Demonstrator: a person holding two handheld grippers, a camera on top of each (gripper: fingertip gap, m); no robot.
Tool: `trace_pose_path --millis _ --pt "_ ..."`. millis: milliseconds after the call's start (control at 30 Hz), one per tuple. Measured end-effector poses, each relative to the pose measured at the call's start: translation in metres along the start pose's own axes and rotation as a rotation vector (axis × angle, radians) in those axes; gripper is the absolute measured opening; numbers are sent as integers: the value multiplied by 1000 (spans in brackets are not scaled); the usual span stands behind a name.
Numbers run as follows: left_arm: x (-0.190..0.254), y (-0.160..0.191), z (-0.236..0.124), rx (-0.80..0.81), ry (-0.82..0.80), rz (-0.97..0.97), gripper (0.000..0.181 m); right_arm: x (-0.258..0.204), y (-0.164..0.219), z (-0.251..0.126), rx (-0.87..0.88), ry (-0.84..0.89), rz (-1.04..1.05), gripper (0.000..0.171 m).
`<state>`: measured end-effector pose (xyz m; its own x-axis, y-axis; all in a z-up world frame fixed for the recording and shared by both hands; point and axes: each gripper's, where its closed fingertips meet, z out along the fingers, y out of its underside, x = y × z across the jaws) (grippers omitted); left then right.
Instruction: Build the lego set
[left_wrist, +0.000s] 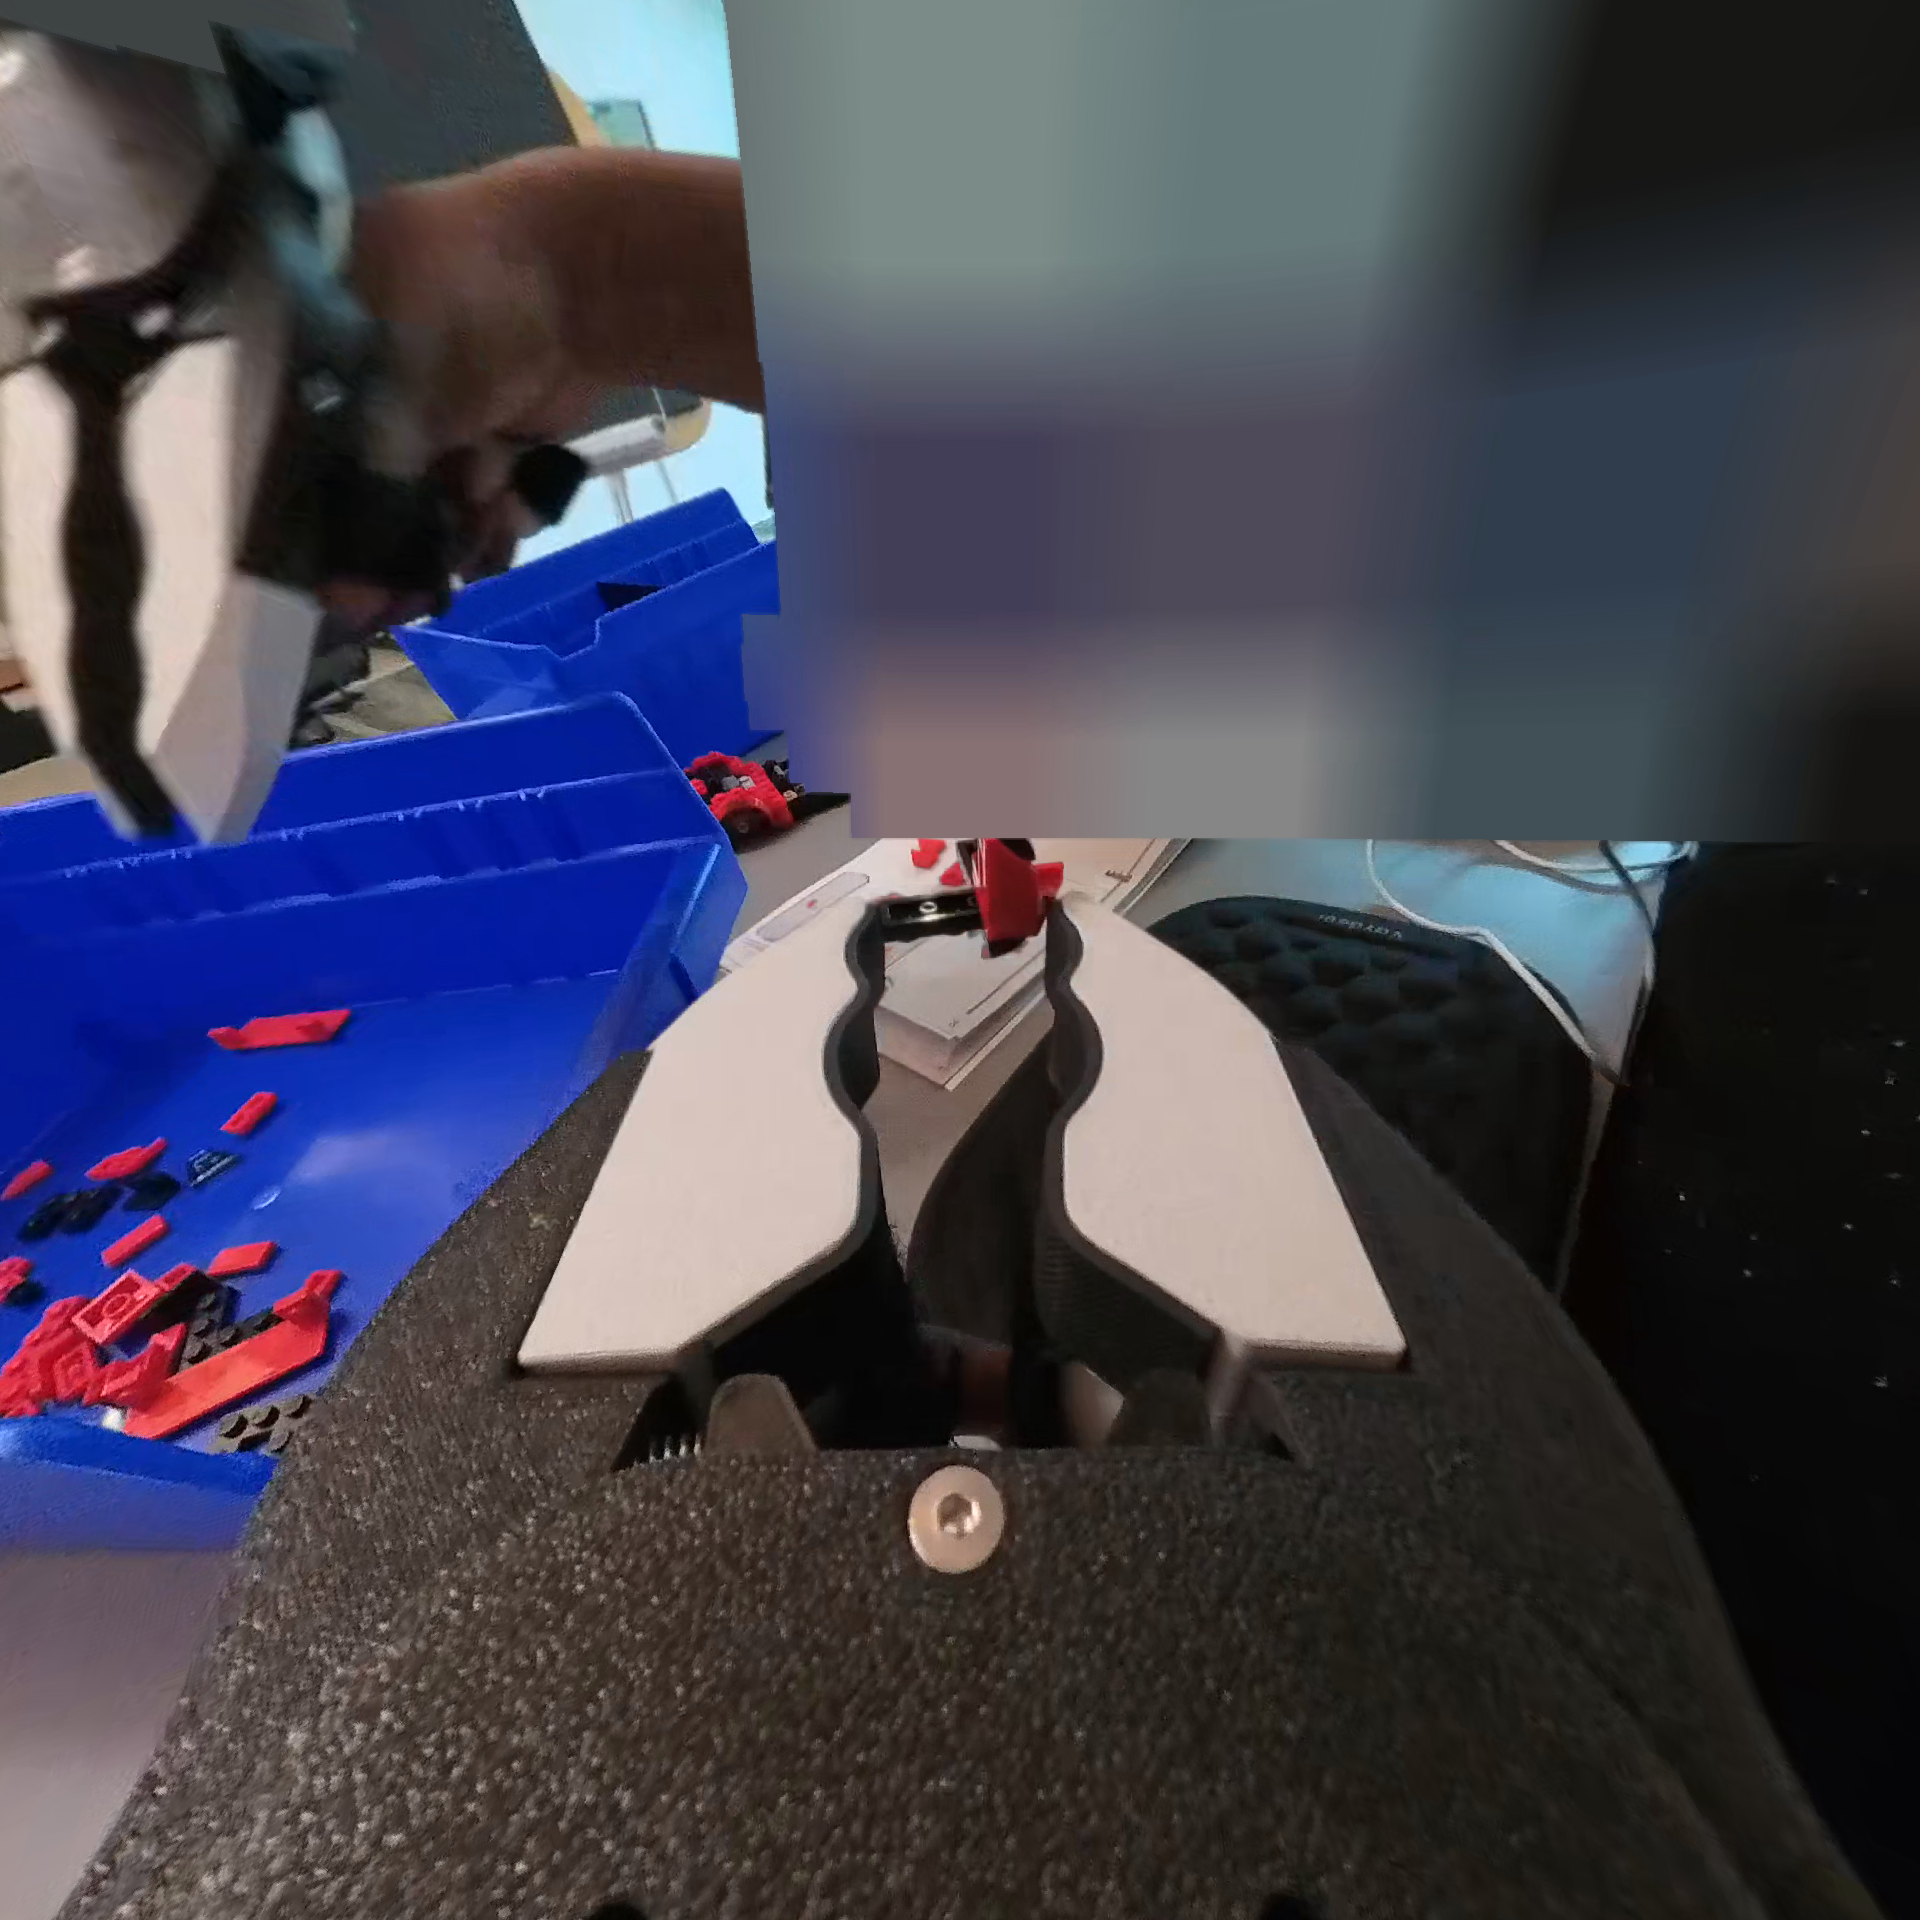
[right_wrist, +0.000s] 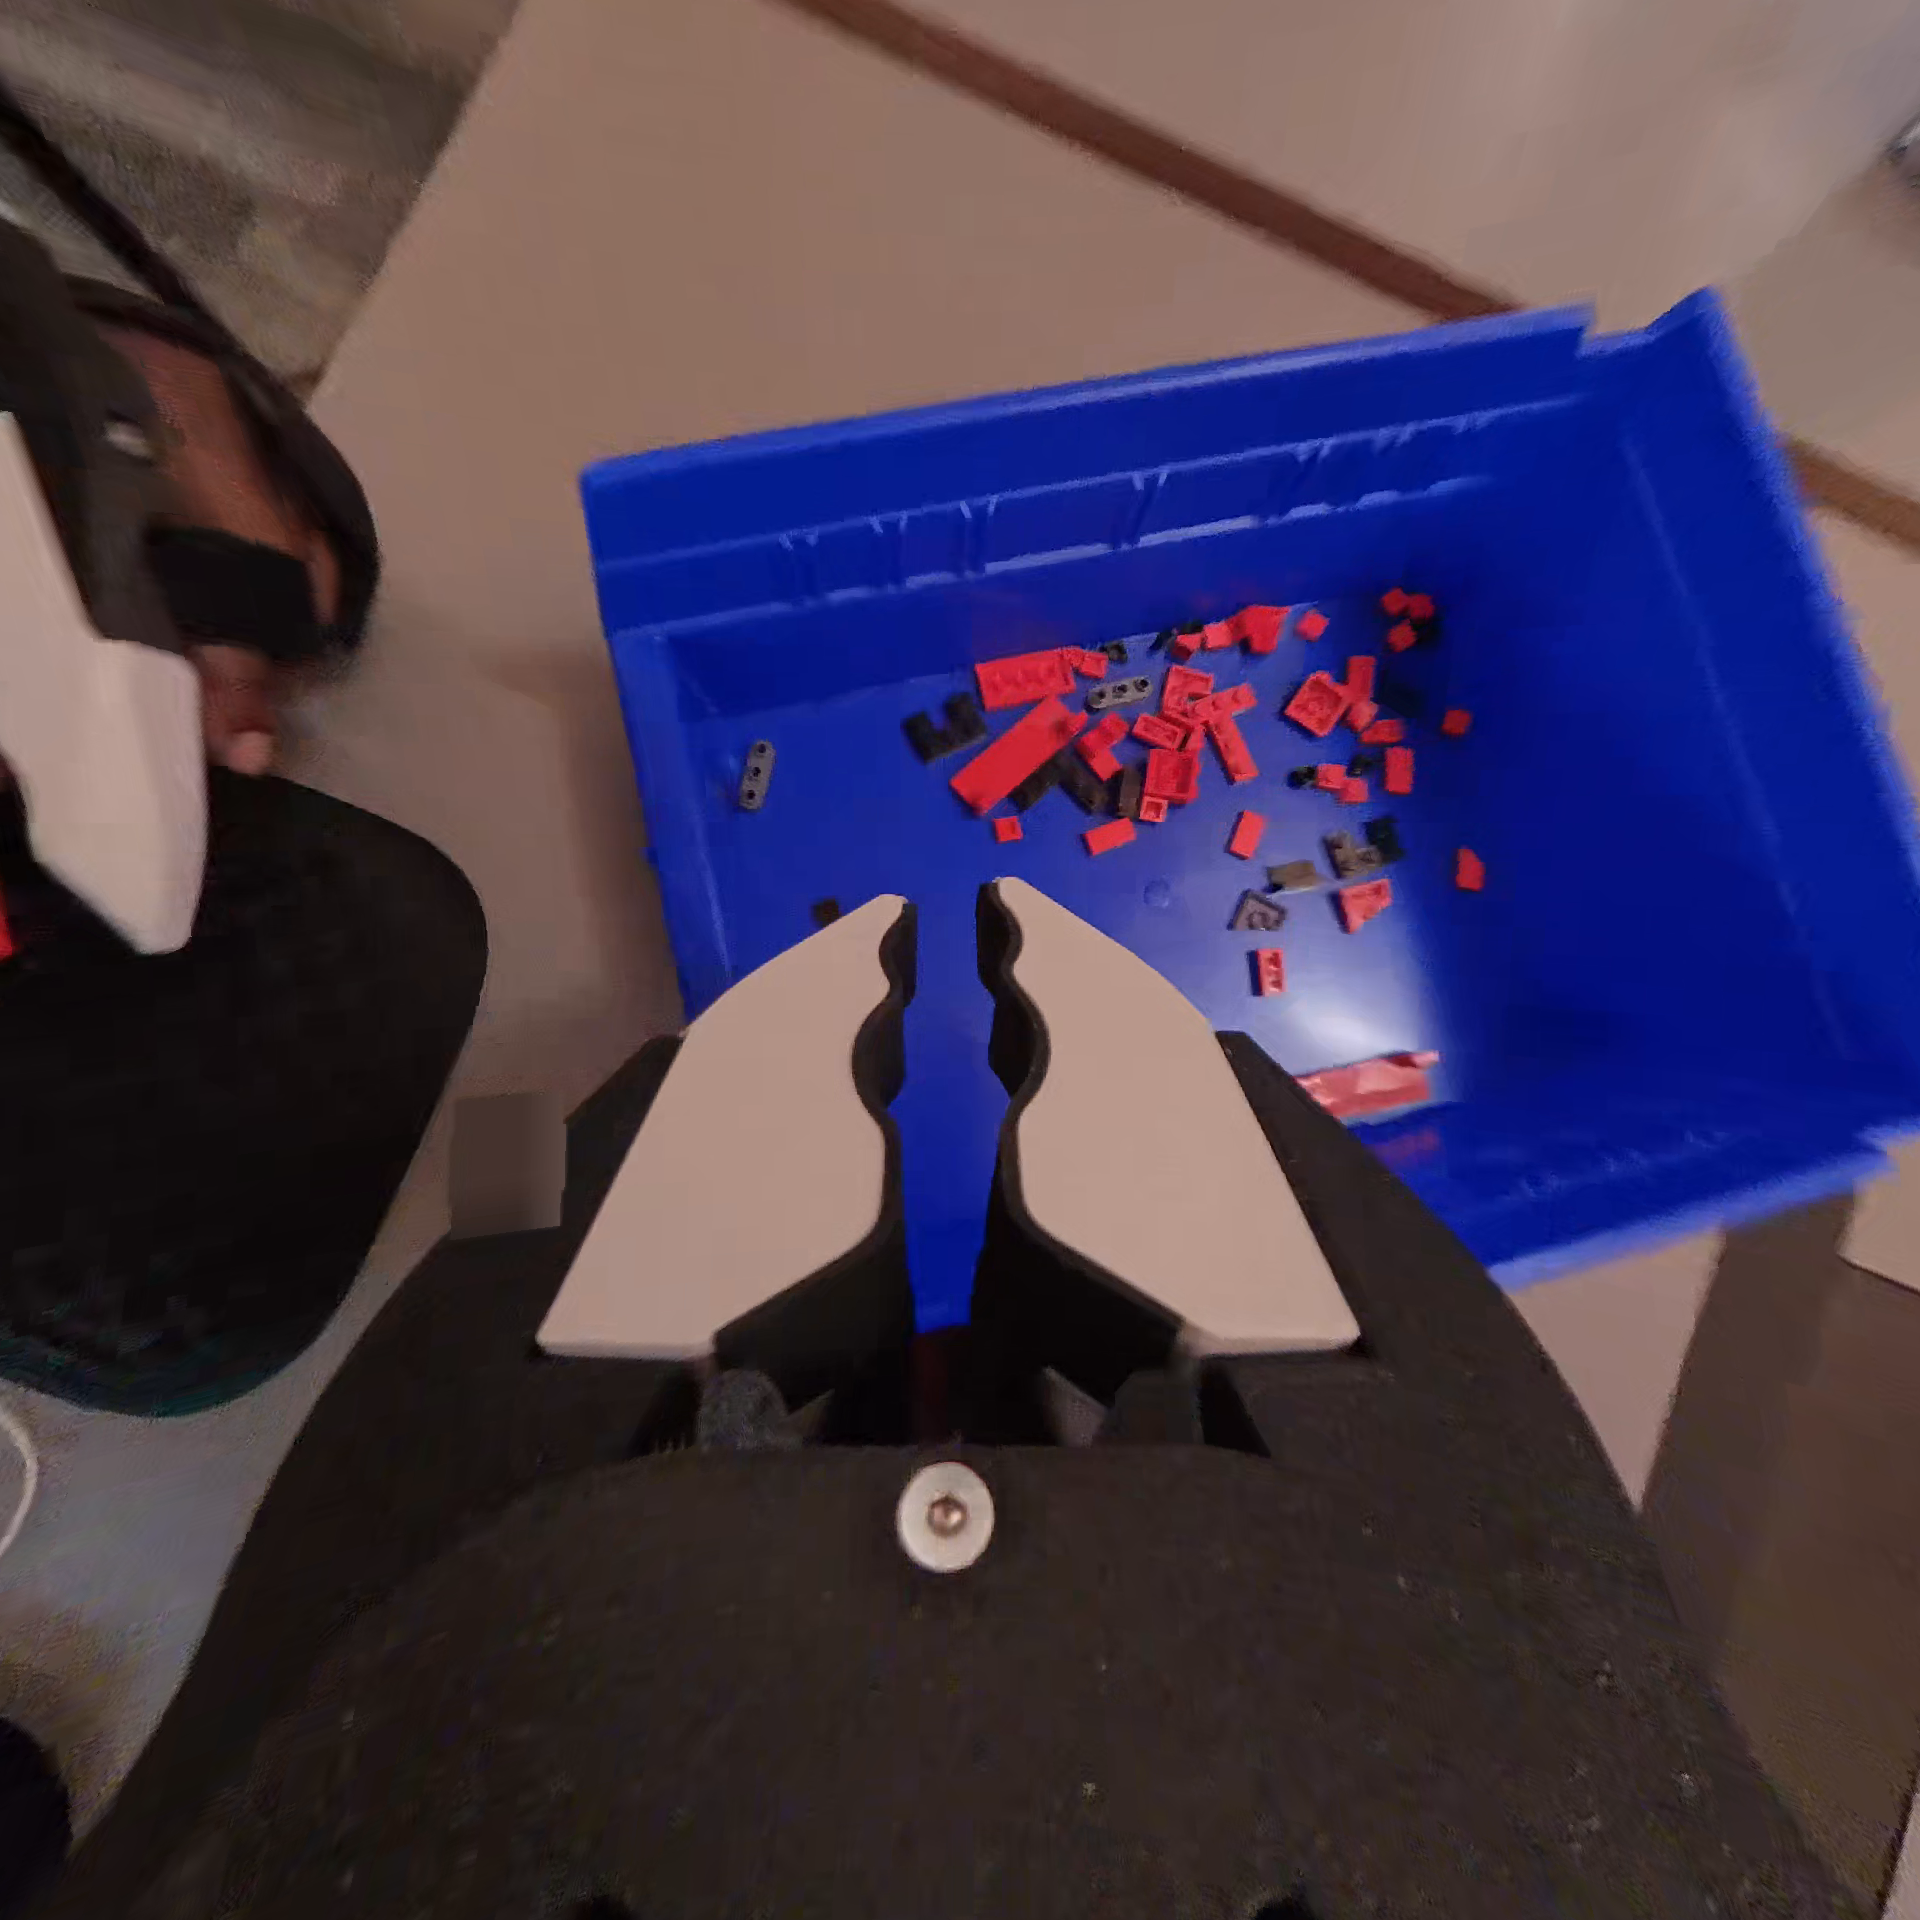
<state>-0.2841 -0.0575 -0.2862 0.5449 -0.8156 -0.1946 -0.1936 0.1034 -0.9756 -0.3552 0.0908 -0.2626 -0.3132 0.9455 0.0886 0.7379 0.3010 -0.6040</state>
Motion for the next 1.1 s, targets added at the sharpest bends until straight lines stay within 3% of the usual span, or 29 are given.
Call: trace_pose_path --millis 133,267,467,633,1100 --pt "1 5 1 4 20 -27 29 15 15 47 -225 -100 23 26" --pt "3 8 0 18 28 -44 29 15 33 76 -349 -181 54 13" --pt "5 11 -1 30 42 -57 29 14 30 65 -248 -163 53 1" --pt "0 10 0 47 31 -83 29 19 38 60 -278 -139 21 4" --pt "-1 13 2 26 38 -121 29 43 10 117 -269 -138 -21 9"
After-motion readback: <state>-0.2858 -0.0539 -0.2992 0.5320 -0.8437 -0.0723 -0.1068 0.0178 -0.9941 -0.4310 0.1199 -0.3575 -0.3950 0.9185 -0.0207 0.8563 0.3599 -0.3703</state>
